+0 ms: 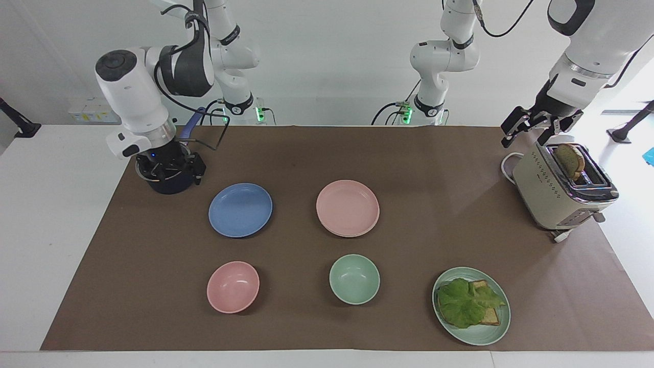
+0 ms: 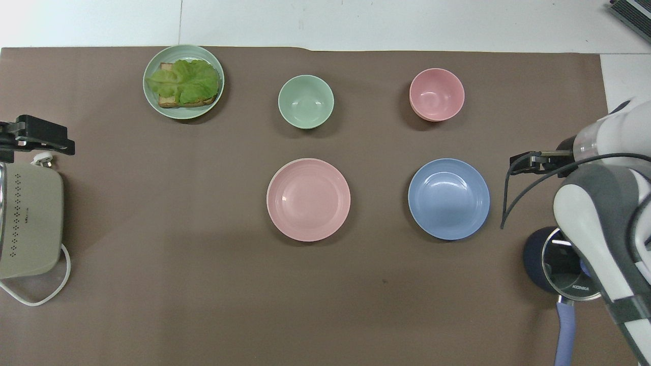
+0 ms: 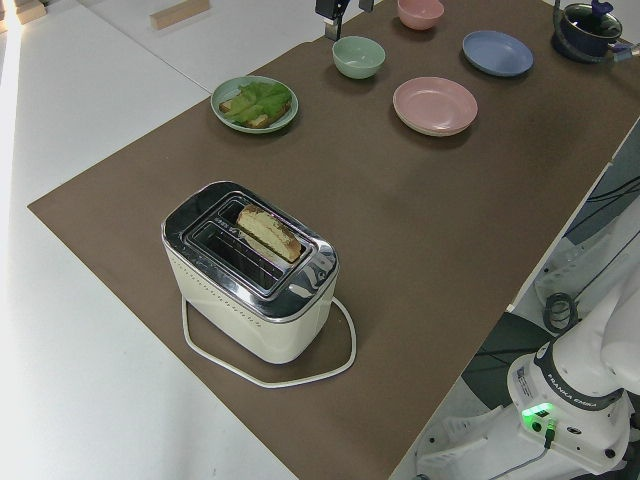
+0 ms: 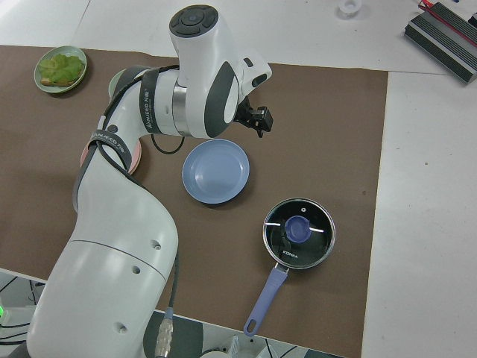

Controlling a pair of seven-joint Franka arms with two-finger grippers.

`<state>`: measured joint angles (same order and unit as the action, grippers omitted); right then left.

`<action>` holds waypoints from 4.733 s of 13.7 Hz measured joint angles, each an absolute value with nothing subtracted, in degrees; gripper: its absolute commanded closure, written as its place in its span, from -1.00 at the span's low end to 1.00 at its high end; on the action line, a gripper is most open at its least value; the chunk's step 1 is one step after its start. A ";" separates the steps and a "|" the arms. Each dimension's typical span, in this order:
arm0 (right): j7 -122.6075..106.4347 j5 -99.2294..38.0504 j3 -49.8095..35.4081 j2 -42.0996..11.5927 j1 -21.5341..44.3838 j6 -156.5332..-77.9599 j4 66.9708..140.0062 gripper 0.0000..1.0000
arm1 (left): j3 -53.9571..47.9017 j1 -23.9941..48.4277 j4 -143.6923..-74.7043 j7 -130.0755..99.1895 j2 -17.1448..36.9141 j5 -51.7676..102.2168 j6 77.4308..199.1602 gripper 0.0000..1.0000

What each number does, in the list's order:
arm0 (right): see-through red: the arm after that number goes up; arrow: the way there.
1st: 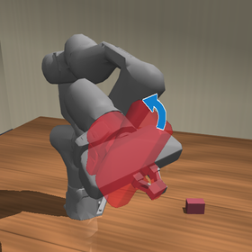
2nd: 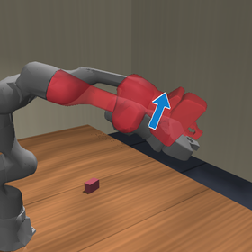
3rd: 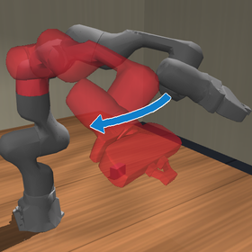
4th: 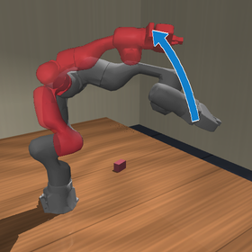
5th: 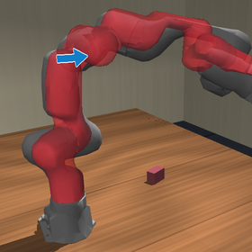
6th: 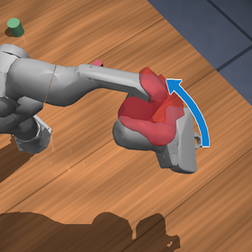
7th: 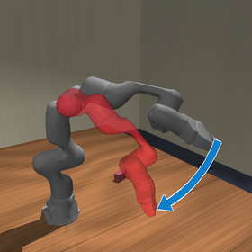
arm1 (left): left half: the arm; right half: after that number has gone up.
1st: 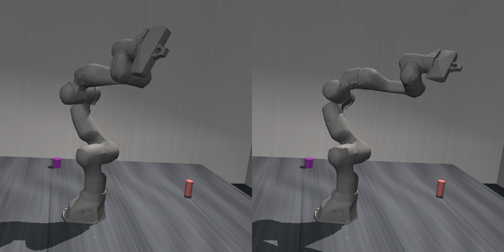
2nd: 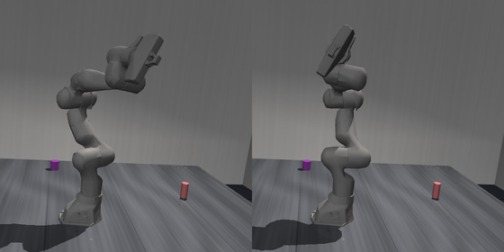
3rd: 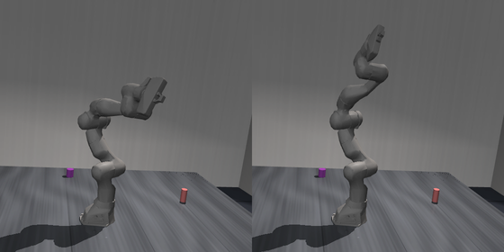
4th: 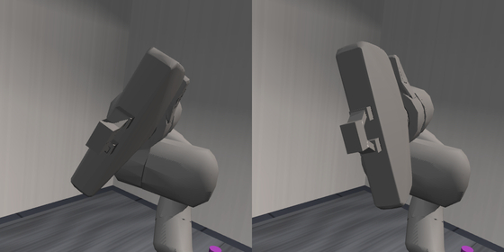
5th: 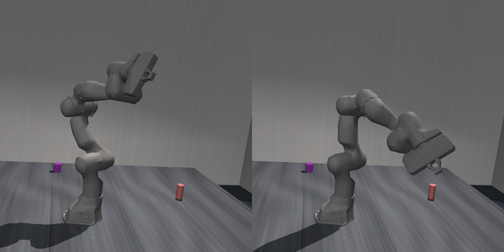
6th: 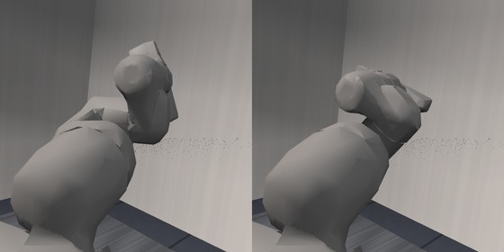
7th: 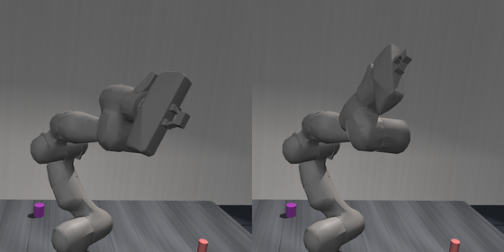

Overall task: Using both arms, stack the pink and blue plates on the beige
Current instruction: 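Reach the right gripper to the blue plate rim and grasp it, then lift the blue plate with the right gripper onto the pink plate, then lower the blue plate and open the right gripper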

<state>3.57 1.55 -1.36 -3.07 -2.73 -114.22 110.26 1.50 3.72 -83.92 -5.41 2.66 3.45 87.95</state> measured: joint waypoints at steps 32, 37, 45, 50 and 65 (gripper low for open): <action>-9.52 -16.11 -1.75 -7.10 -3.68 -133.26 122.99 1.00 | 1.50 3.72 -83.92 -5.41 2.66 3.45 87.90 -1.00; -4.82 -19.20 -1.90 -4.44 1.48 -128.17 118.45 1.00 | 1.50 3.72 -83.92 -5.41 2.66 3.45 87.90 -1.00; 16.13 -16.98 -2.21 -7.92 18.56 -132.84 116.61 1.00 | 1.50 3.72 -83.92 -5.41 2.66 3.45 87.90 -1.00; 23.41 -11.59 -2.24 -11.49 25.33 -135.58 116.41 1.00 | 1.50 3.72 -83.92 -5.41 2.66 3.45 87.90 -1.00; 24.31 -11.44 -2.04 -14.64 26.93 -139.53 116.20 1.00 | 1.50 3.72 -83.92 -5.41 2.66 3.45 87.90 -1.00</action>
